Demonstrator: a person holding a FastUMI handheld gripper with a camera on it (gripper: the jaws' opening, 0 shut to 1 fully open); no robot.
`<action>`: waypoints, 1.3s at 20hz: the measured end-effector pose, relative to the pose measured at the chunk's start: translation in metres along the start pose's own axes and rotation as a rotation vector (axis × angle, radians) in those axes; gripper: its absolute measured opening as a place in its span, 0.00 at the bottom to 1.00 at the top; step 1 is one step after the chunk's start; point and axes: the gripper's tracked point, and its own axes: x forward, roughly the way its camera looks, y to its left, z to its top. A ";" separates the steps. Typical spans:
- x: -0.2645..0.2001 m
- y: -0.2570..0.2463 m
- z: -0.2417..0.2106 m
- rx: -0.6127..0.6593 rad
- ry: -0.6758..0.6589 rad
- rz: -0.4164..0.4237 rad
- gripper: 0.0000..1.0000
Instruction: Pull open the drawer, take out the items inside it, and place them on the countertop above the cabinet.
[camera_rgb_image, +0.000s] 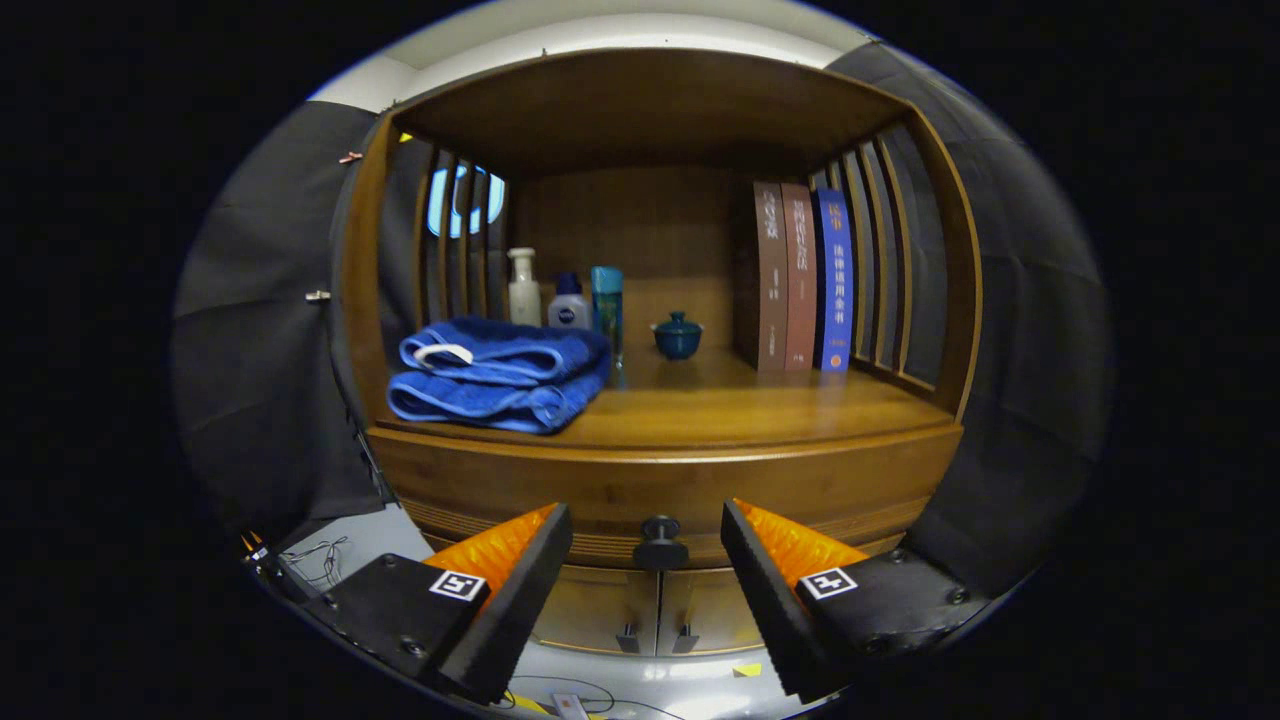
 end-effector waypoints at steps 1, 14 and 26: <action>0.010 -0.002 -0.010 0.006 0.022 -0.006 0.98; 0.061 -0.003 -0.054 -0.009 0.115 0.007 0.59; 0.033 -0.003 -0.061 -0.020 0.164 0.007 0.33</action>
